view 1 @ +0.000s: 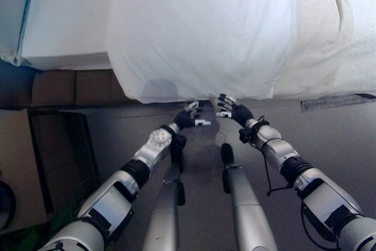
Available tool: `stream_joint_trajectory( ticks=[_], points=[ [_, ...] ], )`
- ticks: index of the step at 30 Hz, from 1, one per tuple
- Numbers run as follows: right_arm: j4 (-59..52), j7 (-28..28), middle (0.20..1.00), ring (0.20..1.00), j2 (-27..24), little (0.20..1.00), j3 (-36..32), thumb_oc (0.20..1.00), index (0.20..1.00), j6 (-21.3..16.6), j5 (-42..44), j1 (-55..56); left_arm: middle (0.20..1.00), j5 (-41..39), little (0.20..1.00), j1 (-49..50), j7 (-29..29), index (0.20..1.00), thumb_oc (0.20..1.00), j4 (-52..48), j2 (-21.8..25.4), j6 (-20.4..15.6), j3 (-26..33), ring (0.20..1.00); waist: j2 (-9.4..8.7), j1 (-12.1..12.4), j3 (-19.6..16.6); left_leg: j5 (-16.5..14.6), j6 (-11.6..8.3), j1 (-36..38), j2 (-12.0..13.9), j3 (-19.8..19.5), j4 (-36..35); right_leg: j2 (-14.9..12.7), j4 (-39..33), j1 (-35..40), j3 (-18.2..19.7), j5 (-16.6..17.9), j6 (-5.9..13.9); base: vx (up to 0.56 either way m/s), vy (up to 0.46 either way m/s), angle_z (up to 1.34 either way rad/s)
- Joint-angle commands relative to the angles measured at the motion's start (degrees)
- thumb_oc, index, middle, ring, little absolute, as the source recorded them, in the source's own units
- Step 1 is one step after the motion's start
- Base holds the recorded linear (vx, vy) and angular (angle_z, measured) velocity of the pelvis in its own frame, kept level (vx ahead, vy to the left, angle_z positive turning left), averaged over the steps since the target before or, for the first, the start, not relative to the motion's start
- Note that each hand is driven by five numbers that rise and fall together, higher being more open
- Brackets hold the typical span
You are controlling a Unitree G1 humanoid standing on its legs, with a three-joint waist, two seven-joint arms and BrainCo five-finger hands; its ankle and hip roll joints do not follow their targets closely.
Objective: Make the bed
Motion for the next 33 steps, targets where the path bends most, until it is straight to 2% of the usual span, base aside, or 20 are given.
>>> stream_joint_trajectory(
  ticks=[1,3,8,11,17,22,27,30,31,33],
  points=[
    [-2.0,4.4,1.0,1.0,-0.9,1.0,-1.1,1.0,1.0,0.1,5.5,-4.9,1.0,-2.3,1.0,-4.1,-0.9,1.0,1.0,0.0,1.8,-3.2,3.8,1.0,-1.14,-0.4,-0.6,-6.3,0.03,-4.8,-0.4,1.0,9.6,-0.4,-7.8,0.4,1.1,7.1,4.0,-0.07,0.016,-0.05],
    [-1.1,5.9,1.0,1.0,-1.2,1.0,-0.9,1.0,1.0,1.1,7.7,-7.6,1.0,-1.4,1.0,-6.4,-0.5,1.0,1.0,0.3,3.3,-4.0,4.4,1.0,-1.26,-0.3,-0.5,-6.8,-0.06,-7.2,-0.4,1.1,12.0,-0.3,-5.8,-2.0,1.5,6.9,3.89,-0.04,0.012,-0.06],
    [2.4,9.5,1.0,1.0,-2.2,1.0,1.3,1.0,1.0,4.7,12.4,-15.1,1.0,-5.0,1.0,-13.1,-0.6,1.0,1.0,3.7,6.9,-4.0,6.1,1.0,-1.78,-0.2,0.1,-8.3,-0.09,-11.8,0.1,1.5,16.3,-0.2,-1.4,-6.7,1.9,6.1,3.72,-0.02,0.022,-0.02],
    [5.8,9.2,1.0,1.0,-2.2,1.0,2.6,1.0,1.0,4.4,14.8,-19.9,1.0,-6.6,1.0,-18.0,1.6,1.0,1.0,7.6,8.4,-4.9,6.9,1.0,-2.25,0.1,0.5,-8.8,-0.49,-14.3,0.1,1.5,19.1,-0.4,0.4,-8.7,1.8,5.7,3.58,-0.01,0.007,0.0],
    [12.0,2.7,1.0,1.0,-1.4,1.0,2.1,1.0,1.0,2.1,16.1,-27.5,1.0,-5.3,1.0,-25.6,9.7,1.0,1.0,15.7,11.3,-5.9,8.0,1.0,-2.82,-0.5,0.9,-9.0,-0.47,-15.7,-0.2,1.4,19.6,-0.5,1.3,-10.2,1.5,5.1,3.39,0.0,0.003,0.02],
    [19.0,-4.7,1.0,1.0,-0.7,1.0,-0.1,1.0,1.0,-0.2,16.8,-32.0,1.0,-5.0,1.0,-28.5,16.4,1.0,1.0,18.9,12.0,-6.8,9.6,1.0,-3.02,-0.2,1.0,-8.4,-0.6,-14.6,0.1,1.8,16.7,-0.7,-2.3,-8.8,1.4,5.9,3.83,0.01,0.005,-0.02],
    [23.2,-8.9,1.0,1.0,-3.6,1.0,-4.7,1.0,1.0,-1.3,19.3,-33.4,1.0,-3.9,1.0,-29.1,20.3,1.0,1.0,21.1,13.2,-6.9,11.3,1.0,-1.82,0.0,1.5,-7.0,-1.39,-11.8,0.0,1.9,12.8,-1.1,-5.3,-5.8,0.8,6.2,4.14,0.03,-0.012,-0.03],
    [26.8,-14.1,1.0,1.0,-5.7,1.0,-7.6,1.0,1.0,-2.0,19.8,-33.6,1.0,-7.1,1.0,-27.6,22.0,1.0,1.0,22.2,13.5,-6.8,14.2,1.0,-1.11,0.3,2.0,-6.5,-1.84,-9.3,0.1,2.0,10.1,-1.3,-7.2,-3.4,0.2,6.0,4.24,0.05,-0.018,0.04],
    [26.9,-14.2,1.0,1.0,-5.7,1.0,-7.5,1.0,1.0,-2.0,19.8,-33.7,1.0,-7.2,1.0,-27.6,22.0,1.0,1.0,22.2,13.5,-6.8,14.2,1.0,-1.07,0.3,2.1,-6.1,-1.81,-9.3,0.0,2.0,9.8,-1.3,-7.5,-3.4,0.2,6.4,4.24,0.05,-0.045,0.04],
    [28.6,-17.8,1.0,1.0,-8.5,1.0,-9.8,1.0,1.0,-1.9,19.3,-33.3,1.0,-7.4,1.0,-26.0,22.6,1.0,1.0,22.5,14.5,-6.2,14.9,1.0,-0.26,0.5,2.1,-4.9,-2.27,-7.6,0.0,2.1,7.1,-1.5,-9.8,-1.6,-0.6,6.8,4.55,0.05,-0.062,0.06]
  ],
)
